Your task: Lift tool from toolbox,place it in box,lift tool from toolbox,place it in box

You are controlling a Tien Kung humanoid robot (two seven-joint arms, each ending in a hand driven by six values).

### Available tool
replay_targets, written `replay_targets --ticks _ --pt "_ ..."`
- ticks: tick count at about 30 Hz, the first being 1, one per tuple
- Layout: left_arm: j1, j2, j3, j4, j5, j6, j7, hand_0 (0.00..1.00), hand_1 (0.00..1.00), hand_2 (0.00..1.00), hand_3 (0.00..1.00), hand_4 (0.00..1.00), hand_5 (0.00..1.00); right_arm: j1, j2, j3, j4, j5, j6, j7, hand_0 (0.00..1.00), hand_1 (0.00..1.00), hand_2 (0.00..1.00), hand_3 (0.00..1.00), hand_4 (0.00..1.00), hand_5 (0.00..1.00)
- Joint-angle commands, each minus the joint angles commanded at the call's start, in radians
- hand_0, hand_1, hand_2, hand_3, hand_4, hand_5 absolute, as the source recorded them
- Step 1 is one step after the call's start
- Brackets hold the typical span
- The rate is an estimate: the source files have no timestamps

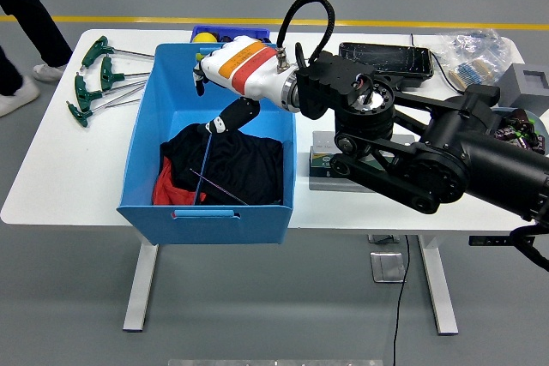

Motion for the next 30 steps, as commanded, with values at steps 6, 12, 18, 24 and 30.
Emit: replay_targets --ticks 6,12,18,24,30 --pt "-0.003 -0.002 0.003 0.000 -0.006 0.000 -0.001 0.462 0.458 0.472 0.676 0.716 0.659 -0.011 -0.019 0.021 -0.007 0.013 -0.041 0.014 0.808 0.817 0.853 0.863 0.968 0.685" --pt "-0.006 -0.002 -0.003 0.000 -0.006 -0.001 -0.004 0.461 0.455 0.471 0.675 0.716 0.659 -0.036 -0.062 0.066 -0.031 0.034 -0.092 0.054 0.998 0.925 0.937 0.933 0.998 0.788" --pt "-0.003 -0.007 -0.022 0.000 0.009 0.000 0.000 0.462 0.457 0.470 0.675 0.716 0.659 -0.081 -0.135 0.134 -0.079 0.095 -0.149 0.137 0.998 0.995 0.991 0.983 0.998 0.852" --pt "0.002 -0.012 -0.040 0.000 0.028 0.000 0.003 0.462 0.456 0.471 0.675 0.716 0.659 -0.139 -0.239 0.221 -0.107 0.303 -0.175 0.221 0.998 0.992 0.998 0.994 0.998 0.877" --pt "0.007 -0.016 -0.034 0.000 0.021 -0.001 -0.001 0.463 0.456 0.471 0.674 0.716 0.659 -0.230 -0.374 0.333 -0.085 0.552 -0.137 0.298 0.998 0.963 0.977 0.971 0.998 0.881"
